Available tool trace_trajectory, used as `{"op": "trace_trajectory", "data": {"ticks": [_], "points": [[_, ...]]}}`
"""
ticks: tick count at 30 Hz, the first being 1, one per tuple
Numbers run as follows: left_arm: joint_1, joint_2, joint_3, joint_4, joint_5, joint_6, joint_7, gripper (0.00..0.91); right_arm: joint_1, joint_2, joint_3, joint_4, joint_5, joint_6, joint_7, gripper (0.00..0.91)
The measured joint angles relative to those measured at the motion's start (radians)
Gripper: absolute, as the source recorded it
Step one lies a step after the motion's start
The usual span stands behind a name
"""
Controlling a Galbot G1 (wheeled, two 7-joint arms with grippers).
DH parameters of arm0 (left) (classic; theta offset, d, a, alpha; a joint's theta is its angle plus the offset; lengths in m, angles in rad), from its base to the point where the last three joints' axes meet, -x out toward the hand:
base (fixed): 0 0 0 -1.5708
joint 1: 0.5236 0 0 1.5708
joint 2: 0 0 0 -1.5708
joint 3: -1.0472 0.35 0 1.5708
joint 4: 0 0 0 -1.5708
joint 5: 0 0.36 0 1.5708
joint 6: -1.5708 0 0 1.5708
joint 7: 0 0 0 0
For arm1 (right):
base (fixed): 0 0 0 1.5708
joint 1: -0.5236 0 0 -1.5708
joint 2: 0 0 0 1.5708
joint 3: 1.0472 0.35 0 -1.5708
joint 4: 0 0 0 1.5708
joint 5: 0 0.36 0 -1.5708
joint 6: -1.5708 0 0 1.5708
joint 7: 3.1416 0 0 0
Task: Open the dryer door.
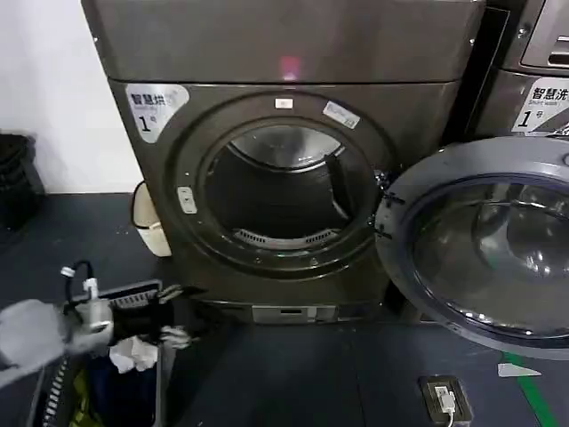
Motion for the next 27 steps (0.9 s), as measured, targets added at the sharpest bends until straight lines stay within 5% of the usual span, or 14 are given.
{"op": "trace_trajectory", "data": {"ticks": [7, 16, 27], "points": [[0.0, 0.132, 0.055, -0.035, 0.06, 0.161, -0.041, 0.907, -0.01, -0.003, 0.028, 0.003, 0.002, 0.002, 0.006, 0.907], [-0.018, 0.238, 0.115, -0.034, 0.14, 0.246, 0.001, 0.907, -0.023, -0.006, 0.045, 0.0, 0.009, 0.005, 0.002, 0.907], [-0.027, 0.243, 0.17, 0.019, 0.237, 0.254, 0.039, 0.907, -0.023, -0.006, 0.054, -0.004, 0.013, 0.009, -0.002, 0.907]]}}
